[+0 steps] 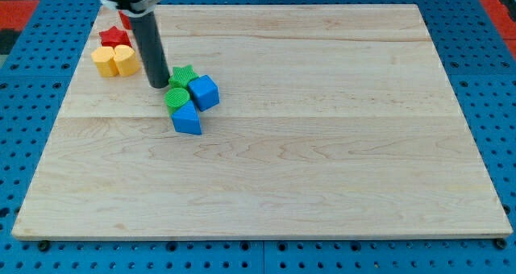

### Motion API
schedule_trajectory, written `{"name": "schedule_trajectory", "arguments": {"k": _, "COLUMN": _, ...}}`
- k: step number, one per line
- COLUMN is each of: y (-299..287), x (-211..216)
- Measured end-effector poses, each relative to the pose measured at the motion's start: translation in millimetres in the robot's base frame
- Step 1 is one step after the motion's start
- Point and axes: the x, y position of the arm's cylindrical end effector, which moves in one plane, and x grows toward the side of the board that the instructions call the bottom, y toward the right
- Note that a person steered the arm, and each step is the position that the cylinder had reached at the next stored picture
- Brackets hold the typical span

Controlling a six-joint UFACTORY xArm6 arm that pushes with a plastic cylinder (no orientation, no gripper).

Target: Separate the yellow hexagon and yellow heart

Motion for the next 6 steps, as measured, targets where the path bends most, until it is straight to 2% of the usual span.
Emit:
{"name": "schedule_trajectory", "arguments": {"k": 1, "y": -64, "x": 13}}
{"name": "schedule_trajectory", "arguments": {"k": 2, "y": -104, "x": -3}}
{"name": "schedule_trajectory", "arguments": {"k": 3, "y": -104, "x": -32}}
{"name": "schedule_trajectory", "arguments": {"k": 5, "y": -56, "x": -61}}
{"name": "schedule_trajectory", "arguments": {"k": 6, "y": -3, "x": -82}}
